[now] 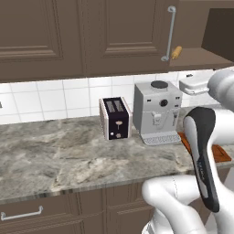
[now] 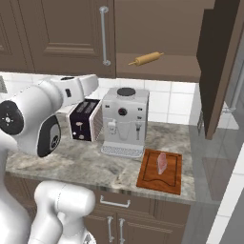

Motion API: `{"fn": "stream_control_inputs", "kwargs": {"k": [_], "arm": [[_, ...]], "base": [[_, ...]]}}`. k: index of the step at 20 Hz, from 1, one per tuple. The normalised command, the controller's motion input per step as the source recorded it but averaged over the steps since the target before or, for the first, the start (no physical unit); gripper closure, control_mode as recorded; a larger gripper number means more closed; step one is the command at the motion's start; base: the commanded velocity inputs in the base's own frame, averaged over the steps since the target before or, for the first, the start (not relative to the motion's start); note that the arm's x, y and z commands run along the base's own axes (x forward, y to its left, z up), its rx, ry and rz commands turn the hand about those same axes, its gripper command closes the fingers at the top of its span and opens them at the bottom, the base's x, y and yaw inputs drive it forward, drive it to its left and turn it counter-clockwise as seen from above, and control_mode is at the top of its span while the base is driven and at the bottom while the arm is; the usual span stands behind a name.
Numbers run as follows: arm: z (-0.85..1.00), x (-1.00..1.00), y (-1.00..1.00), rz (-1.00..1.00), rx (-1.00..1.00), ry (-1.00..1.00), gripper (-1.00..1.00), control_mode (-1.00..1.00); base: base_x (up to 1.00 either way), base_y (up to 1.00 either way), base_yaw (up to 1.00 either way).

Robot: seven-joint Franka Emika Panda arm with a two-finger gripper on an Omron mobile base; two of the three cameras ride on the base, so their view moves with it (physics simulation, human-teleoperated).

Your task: Open the cabinet, retrieve the rolling pin, and place it next to the meat on the cutting board to prepare for tenderizing.

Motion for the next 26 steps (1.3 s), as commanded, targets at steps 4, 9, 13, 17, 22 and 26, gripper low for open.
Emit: {"fn": "stream_control_inputs", "kwargs": {"k": [4, 9, 13, 17, 22, 26], "arm": [[0.5, 0.0, 0.4, 0.01, 0.1, -0.05, -1.0, -1.0], [0.15, -0.01, 0.04, -0.1, 0.0, -0.05, -1.0, -1.0], [0.06, 0.0, 0.0, -0.09, 0.0, -0.04, -1.0, -1.0], [0.01, 0.15, 0.0, 0.0, 0.01, -0.04, -1.0, -1.0], [0.0, 0.17, 0.0, 0.03, 0.03, -0.05, -1.0, -1.0], [0.0, 0.24, 0.0, 0.04, 0.04, -0.01, -1.0, -1.0]], "base": [[0.0, 0.0, 0.0], [0.0, 0.0, 0.0], [0.0, 0.0, 0.0], [0.0, 0.0, 0.0], [0.0, 0.0, 0.0], [0.0, 0.0, 0.0]]}}
